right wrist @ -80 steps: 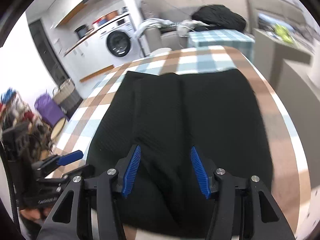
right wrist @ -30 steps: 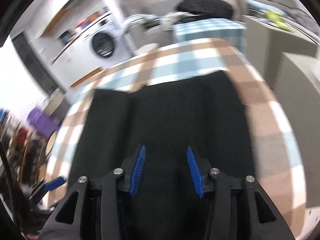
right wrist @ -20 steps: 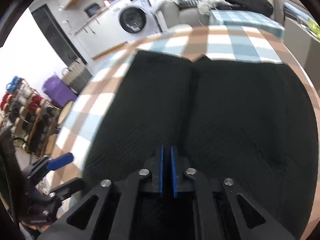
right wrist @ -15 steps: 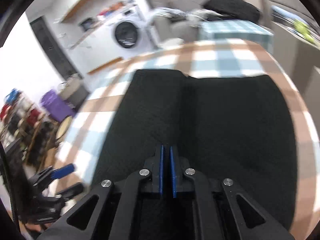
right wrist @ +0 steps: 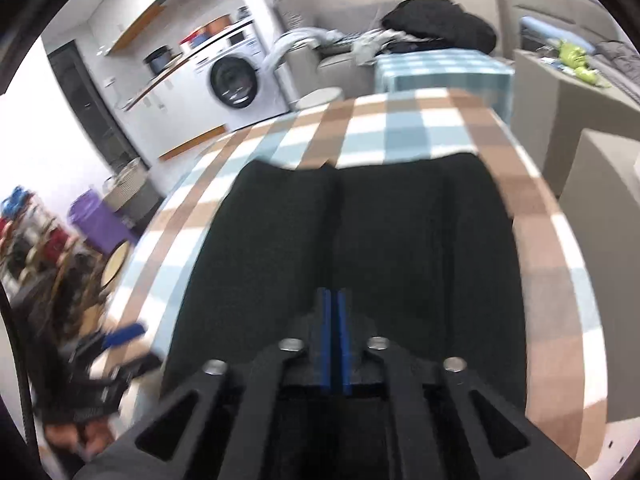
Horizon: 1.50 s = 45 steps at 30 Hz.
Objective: Fold small clothes
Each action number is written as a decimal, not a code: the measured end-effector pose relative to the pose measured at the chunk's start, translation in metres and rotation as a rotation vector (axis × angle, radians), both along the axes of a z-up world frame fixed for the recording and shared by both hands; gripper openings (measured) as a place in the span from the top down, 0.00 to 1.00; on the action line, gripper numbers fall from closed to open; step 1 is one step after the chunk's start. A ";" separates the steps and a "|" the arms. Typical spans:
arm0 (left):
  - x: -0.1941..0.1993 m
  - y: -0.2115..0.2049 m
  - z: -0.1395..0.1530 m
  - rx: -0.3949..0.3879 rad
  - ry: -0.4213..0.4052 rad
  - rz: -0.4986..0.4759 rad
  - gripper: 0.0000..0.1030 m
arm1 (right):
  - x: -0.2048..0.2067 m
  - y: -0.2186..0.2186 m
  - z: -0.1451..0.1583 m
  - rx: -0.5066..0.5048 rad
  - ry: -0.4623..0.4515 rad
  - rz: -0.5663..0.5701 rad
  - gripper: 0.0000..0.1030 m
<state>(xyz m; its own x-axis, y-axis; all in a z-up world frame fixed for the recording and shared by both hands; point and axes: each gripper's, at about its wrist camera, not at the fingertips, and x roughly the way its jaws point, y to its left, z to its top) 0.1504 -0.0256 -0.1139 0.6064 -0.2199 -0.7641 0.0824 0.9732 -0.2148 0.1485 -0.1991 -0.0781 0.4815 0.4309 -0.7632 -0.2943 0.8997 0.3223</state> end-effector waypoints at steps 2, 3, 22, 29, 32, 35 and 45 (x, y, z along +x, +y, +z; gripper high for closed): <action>-0.002 -0.009 -0.001 0.002 0.004 -0.034 0.36 | -0.024 -0.006 -0.004 0.078 0.033 0.069 0.65; -0.003 -0.015 -0.002 0.008 0.007 -0.054 0.36 | -0.033 -0.008 -0.007 0.096 0.050 0.097 0.62; -0.022 -0.032 -0.007 0.008 0.024 -0.111 0.32 | -0.076 -0.006 -0.056 0.020 0.205 0.179 0.95; -0.032 -0.054 -0.022 0.083 0.059 -0.183 0.32 | -0.090 -0.040 -0.021 0.007 0.106 0.068 0.66; -0.031 -0.053 -0.022 0.067 0.061 -0.178 0.32 | -0.085 -0.055 -0.032 0.037 0.147 -0.018 0.65; -0.031 -0.052 -0.023 0.066 0.062 -0.176 0.32 | -0.073 -0.057 -0.047 0.115 0.157 -0.040 0.65; -0.025 -0.041 -0.018 0.051 0.053 -0.153 0.32 | -0.075 -0.065 -0.046 0.017 0.180 -0.058 0.92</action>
<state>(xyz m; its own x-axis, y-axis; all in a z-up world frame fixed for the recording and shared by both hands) 0.1254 -0.0669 -0.1319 0.5279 -0.2665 -0.8064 0.2199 0.9600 -0.1733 0.0732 -0.2643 -0.1237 0.3622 0.4202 -0.8320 -0.1785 0.9074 0.3806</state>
